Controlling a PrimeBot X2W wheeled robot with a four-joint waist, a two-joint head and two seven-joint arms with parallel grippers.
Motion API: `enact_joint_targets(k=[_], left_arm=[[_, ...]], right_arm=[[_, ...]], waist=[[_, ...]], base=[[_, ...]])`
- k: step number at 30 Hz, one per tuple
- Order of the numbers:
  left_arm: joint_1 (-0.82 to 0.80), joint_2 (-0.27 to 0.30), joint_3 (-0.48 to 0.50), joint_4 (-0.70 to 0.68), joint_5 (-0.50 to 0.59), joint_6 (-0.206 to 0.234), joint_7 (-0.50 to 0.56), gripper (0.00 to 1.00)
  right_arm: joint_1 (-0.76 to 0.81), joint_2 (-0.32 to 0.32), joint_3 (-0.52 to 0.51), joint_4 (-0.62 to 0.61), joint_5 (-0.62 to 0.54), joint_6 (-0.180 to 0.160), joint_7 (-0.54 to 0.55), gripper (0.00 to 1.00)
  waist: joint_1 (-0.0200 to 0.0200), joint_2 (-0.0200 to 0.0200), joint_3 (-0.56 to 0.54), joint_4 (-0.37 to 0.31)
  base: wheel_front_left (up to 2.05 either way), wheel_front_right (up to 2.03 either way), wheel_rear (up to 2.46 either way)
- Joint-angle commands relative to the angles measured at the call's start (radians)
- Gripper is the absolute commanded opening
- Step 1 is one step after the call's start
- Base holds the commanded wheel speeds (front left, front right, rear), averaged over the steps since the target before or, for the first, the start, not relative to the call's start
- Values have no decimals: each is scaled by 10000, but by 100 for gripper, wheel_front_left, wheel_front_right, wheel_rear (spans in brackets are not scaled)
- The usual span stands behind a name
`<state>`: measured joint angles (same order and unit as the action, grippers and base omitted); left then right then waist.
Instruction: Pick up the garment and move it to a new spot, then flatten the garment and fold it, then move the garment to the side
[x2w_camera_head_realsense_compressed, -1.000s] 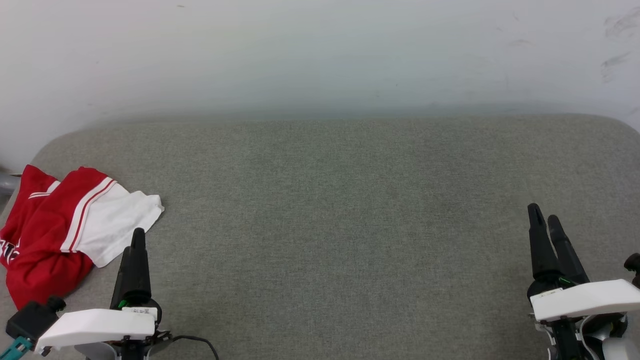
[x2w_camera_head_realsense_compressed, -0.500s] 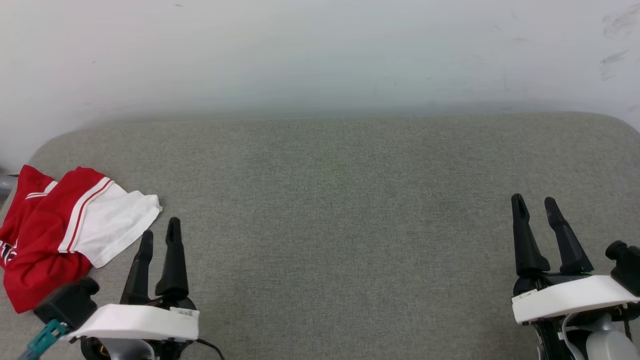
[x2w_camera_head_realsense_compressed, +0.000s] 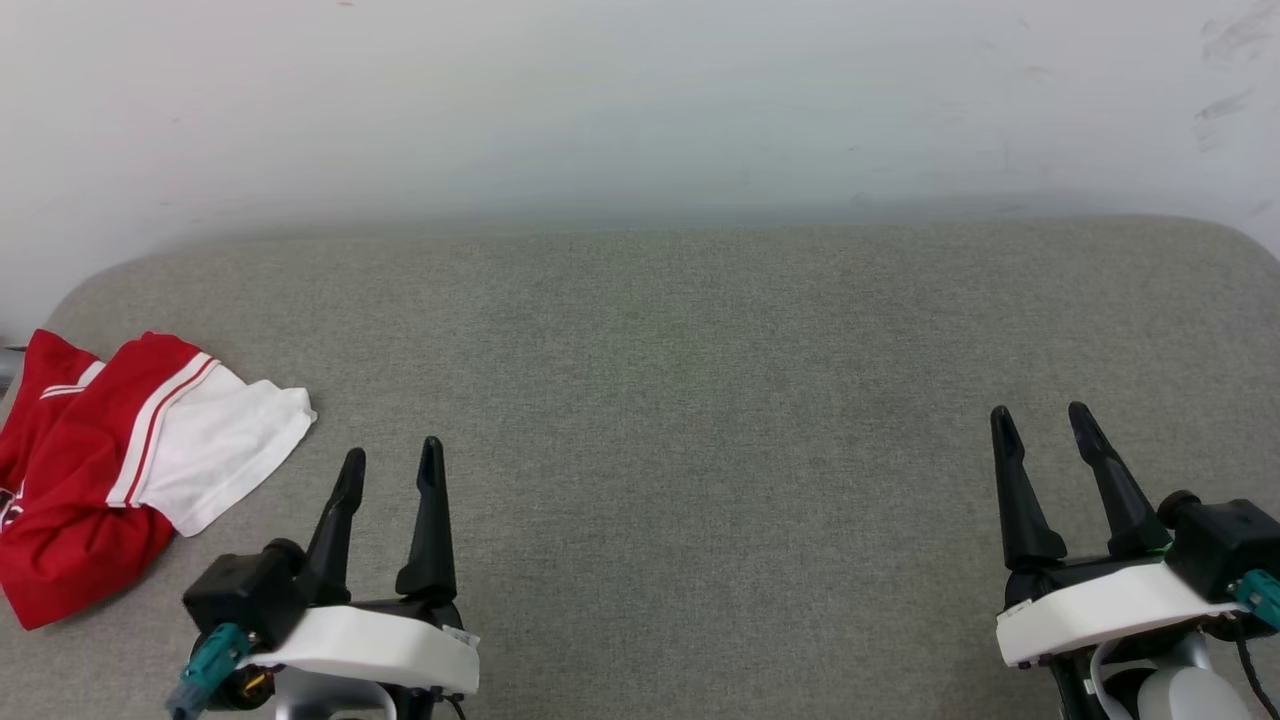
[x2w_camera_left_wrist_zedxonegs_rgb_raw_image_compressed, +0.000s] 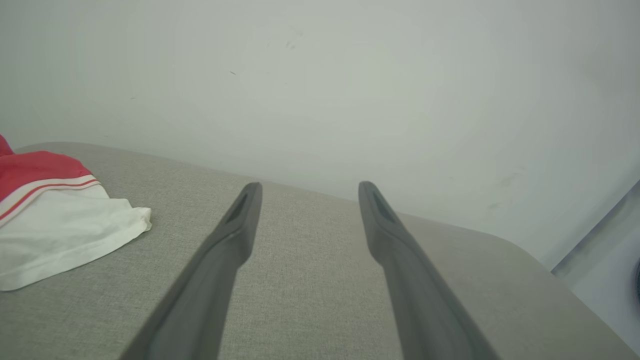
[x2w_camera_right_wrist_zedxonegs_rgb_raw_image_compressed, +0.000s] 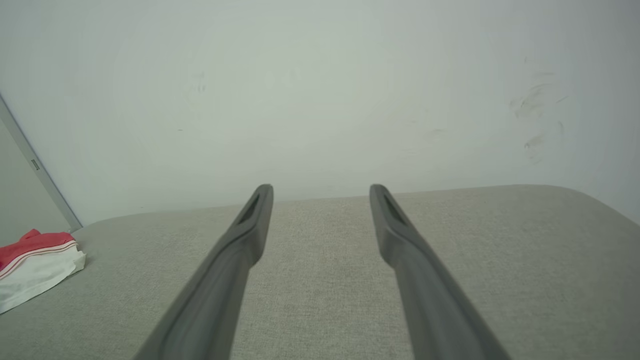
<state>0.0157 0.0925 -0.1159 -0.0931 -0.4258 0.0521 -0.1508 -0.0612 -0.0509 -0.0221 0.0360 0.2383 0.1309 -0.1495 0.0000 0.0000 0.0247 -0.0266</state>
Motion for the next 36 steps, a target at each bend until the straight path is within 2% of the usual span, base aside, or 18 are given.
enact_joint_targets(k=[1,15,21,25,27,36], left_arm=[[30,133,-148,-31,270,228,-89,100],[-109,952,-1609,213,1576,1652,-428,100],[-129,935,-1787,-9,1574,1845,-542,100],[64,576,-1299,-254,1306,1660,-627,100],[198,368,-931,-283,1267,1402,-666,100],[675,-285,231,272,1523,-321,-849,100]], right_arm=[[-54,4,18,-60,-392,-2,-109,100],[-66,7,109,-84,-2123,-2,-443,100],[-62,8,262,-162,-2458,-3,-555,100],[20,9,168,-199,-2131,-4,-635,100],[39,11,140,-192,-1915,-4,-676,100],[174,12,-22,265,-825,-4,-857,100]], waist=[[0,0,6,-8],[0,0,35,-65],[0,0,55,-74],[0,0,66,-75],[0,0,66,-83],[0,0,30,-146]], base=[[0,0,0],[0,0,0],[0,0,0],[0,0,0],[0,0,0],[0,0,0]])
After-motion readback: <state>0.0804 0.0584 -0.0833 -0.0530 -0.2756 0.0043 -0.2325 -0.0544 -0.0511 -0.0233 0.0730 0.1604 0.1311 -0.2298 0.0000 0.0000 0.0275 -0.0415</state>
